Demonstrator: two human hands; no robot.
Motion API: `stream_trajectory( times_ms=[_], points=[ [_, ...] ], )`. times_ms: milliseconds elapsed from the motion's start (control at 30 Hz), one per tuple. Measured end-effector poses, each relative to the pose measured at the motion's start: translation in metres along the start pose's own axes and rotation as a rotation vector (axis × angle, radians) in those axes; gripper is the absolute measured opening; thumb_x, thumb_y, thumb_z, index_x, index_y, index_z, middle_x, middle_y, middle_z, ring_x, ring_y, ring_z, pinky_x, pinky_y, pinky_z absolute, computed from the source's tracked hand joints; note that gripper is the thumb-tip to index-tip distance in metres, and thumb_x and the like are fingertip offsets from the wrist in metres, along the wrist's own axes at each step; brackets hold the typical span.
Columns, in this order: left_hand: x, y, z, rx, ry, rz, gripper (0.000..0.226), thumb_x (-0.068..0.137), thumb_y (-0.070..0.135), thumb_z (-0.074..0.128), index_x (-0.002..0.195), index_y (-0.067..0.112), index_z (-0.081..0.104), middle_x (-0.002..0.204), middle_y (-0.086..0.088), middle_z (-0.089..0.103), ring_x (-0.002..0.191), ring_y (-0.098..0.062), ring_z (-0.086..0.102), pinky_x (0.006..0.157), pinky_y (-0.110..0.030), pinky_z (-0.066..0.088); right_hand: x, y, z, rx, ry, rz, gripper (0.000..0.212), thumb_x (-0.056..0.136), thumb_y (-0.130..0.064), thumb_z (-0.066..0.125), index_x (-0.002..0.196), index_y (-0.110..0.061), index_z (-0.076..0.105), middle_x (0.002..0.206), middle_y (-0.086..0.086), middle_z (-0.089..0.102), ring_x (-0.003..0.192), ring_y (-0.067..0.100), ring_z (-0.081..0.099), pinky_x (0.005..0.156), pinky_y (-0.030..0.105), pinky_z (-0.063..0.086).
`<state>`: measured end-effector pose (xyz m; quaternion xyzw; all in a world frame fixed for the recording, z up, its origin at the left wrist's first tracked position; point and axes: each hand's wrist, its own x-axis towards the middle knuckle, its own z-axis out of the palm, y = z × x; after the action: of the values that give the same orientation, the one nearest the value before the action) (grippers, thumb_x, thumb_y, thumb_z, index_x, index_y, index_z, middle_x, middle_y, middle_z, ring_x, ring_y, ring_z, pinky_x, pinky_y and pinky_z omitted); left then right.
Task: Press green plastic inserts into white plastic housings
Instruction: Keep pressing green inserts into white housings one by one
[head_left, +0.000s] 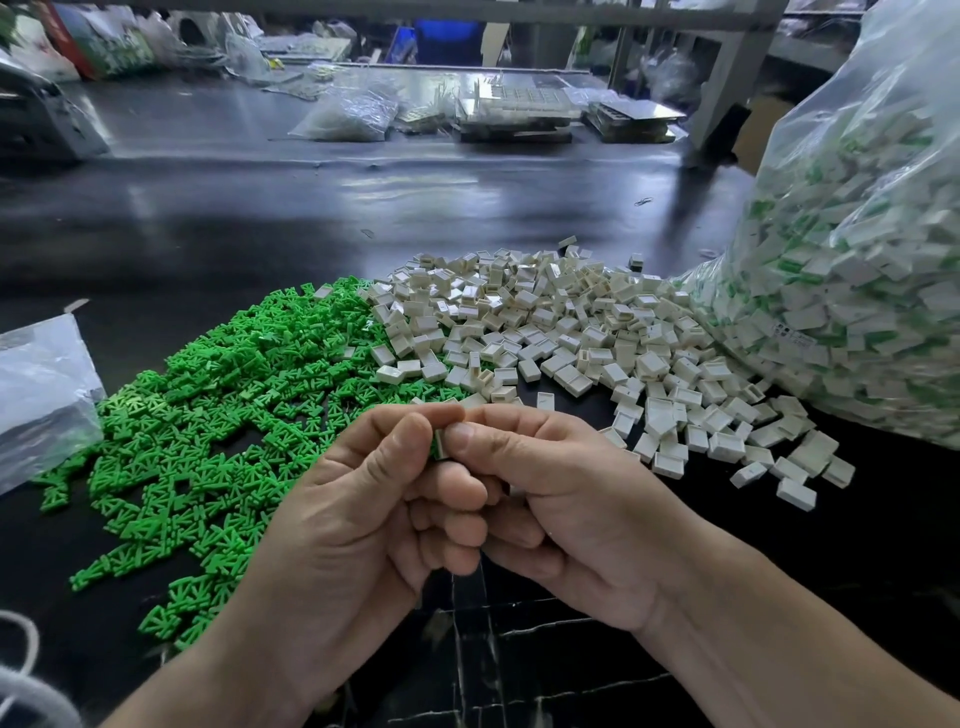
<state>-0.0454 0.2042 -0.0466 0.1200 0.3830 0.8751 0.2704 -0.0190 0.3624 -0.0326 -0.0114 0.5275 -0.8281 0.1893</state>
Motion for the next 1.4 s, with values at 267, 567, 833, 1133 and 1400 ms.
stream_trajectory(
  times_ms=[267,567,833,1133,1400],
  points=[
    [-0.002,-0.005,0.009,0.019,0.054,0.128,0.018,0.079,0.018,0.062,0.092,0.009,0.072,0.055,-0.011,0.063,0.041,-0.02,0.062,0.042,-0.029,0.053,-0.001,0.003,0.011,0.037,0.034,-0.039,0.03,0.1,-0.022,0.057,0.11,0.006,0.061,0.063,0.001,0.055,0.047,0.01,0.041,0.033,0.016,0.027],
    [0.0,-0.003,-0.004,-0.033,-0.07,0.051,0.029,0.081,0.023,0.076,0.106,0.01,0.068,0.067,-0.011,0.069,0.053,-0.019,0.068,0.048,-0.028,0.056,-0.002,0.002,0.014,0.039,0.016,-0.065,0.017,0.103,-0.02,0.052,0.096,-0.006,0.061,0.058,-0.001,0.057,0.045,0.01,0.043,0.033,0.018,0.024],
    [-0.001,-0.001,-0.003,0.005,-0.063,0.048,0.023,0.078,0.022,0.079,0.097,0.013,0.07,0.061,-0.01,0.068,0.048,-0.018,0.067,0.045,-0.026,0.054,-0.002,0.001,0.013,-0.014,0.009,-0.043,0.044,0.095,-0.027,0.058,0.113,0.013,0.052,0.06,0.0,0.058,0.048,0.013,0.042,0.032,0.017,0.025],
    [0.003,0.008,-0.011,0.01,-0.179,0.037,0.042,0.092,0.028,0.064,0.128,0.006,0.057,0.084,-0.015,0.071,0.072,-0.024,0.07,0.06,-0.032,0.058,0.002,-0.005,0.0,0.168,-0.037,-0.091,0.014,0.088,-0.023,0.054,0.077,-0.014,0.054,0.064,0.0,0.05,0.042,0.006,0.04,0.032,0.017,0.03],
    [0.002,0.013,-0.017,0.553,0.231,0.134,0.018,0.083,0.031,0.065,0.096,0.021,0.072,0.074,-0.011,0.07,0.061,-0.023,0.065,0.049,-0.027,0.053,-0.004,-0.038,-0.043,-0.173,0.268,-0.219,0.019,0.089,-0.025,0.065,0.071,-0.02,0.062,0.066,0.0,0.055,0.043,0.009,0.042,0.032,0.018,0.031]
  ],
)
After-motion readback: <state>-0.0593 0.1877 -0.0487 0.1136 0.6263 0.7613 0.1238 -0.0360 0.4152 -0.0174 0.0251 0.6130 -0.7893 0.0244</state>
